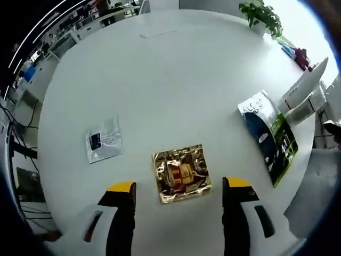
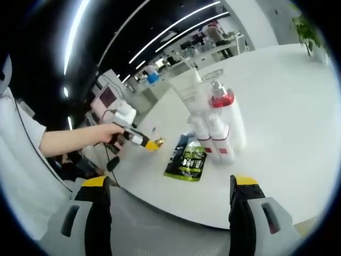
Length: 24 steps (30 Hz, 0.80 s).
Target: Arrange the skincare products in the storage area until every visible bottle or jar stands upright without overlapping.
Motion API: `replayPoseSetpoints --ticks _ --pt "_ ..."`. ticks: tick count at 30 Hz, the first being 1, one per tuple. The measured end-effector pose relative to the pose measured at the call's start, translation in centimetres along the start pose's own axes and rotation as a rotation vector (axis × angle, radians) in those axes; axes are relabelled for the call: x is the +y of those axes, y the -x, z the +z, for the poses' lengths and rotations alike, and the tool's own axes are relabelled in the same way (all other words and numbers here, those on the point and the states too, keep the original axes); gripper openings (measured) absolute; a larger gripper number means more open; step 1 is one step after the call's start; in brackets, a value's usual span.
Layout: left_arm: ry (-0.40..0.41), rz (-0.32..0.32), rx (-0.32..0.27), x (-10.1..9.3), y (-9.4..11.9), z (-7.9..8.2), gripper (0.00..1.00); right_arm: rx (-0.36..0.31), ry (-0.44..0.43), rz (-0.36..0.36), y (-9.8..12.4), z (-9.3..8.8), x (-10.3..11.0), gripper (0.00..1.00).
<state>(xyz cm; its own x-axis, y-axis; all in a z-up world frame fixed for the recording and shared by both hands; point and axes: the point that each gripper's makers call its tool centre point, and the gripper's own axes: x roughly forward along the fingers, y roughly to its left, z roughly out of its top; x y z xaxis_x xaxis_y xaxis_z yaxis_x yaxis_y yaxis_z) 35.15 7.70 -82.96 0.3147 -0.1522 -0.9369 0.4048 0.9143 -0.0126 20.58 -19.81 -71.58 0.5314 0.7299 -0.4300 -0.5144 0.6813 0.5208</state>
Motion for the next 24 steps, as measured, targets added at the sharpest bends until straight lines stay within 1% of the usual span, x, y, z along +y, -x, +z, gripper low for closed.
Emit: replayPoseSetpoints --ticks 1,3,5,7,12,14,15,16,17,24 --pt "-0.003 0.001 0.000 -0.07 -0.09 0.12 0.69 -0.001 -0.001 -0.001 0.01 0.00 -0.04 0.92" --pt "-0.033 0.025 0.024 0.37 -0.36 0.15 0.68 -0.003 -0.001 -0.002 0.03 0.05 -0.07 0.92" --pt "-0.046 0.025 0.035 0.01 -0.29 0.06 0.68 -0.003 -0.002 -0.005 0.05 0.04 -0.13 0.92" --pt "-0.052 0.028 0.042 0.38 -0.40 0.09 0.68 -0.005 -0.004 -0.005 0.05 0.08 -0.14 0.92" --pt "-0.026 0.038 0.045 0.56 -0.33 0.15 0.65 -0.006 -0.006 -0.007 0.04 0.08 -0.19 0.92" --pt "-0.027 0.037 0.040 0.71 -0.40 0.32 0.60 -0.004 -0.007 -0.006 0.03 0.05 -0.20 0.92" --pt "-0.032 0.034 0.030 0.79 -0.35 0.51 0.56 -0.003 -0.007 -0.005 0.01 0.05 -0.16 0.92" --pt "-0.034 0.032 0.023 0.65 -0.26 0.56 0.49 -0.003 -0.007 -0.005 0.00 0.05 -0.15 0.92" --pt "-0.043 0.028 0.016 0.60 -0.25 0.66 0.44 -0.002 -0.007 -0.006 0.00 0.04 -0.16 0.92" --pt "-0.057 0.022 0.013 0.58 -0.32 0.68 0.43 -0.002 -0.008 -0.006 -0.01 0.03 -0.21 0.92"
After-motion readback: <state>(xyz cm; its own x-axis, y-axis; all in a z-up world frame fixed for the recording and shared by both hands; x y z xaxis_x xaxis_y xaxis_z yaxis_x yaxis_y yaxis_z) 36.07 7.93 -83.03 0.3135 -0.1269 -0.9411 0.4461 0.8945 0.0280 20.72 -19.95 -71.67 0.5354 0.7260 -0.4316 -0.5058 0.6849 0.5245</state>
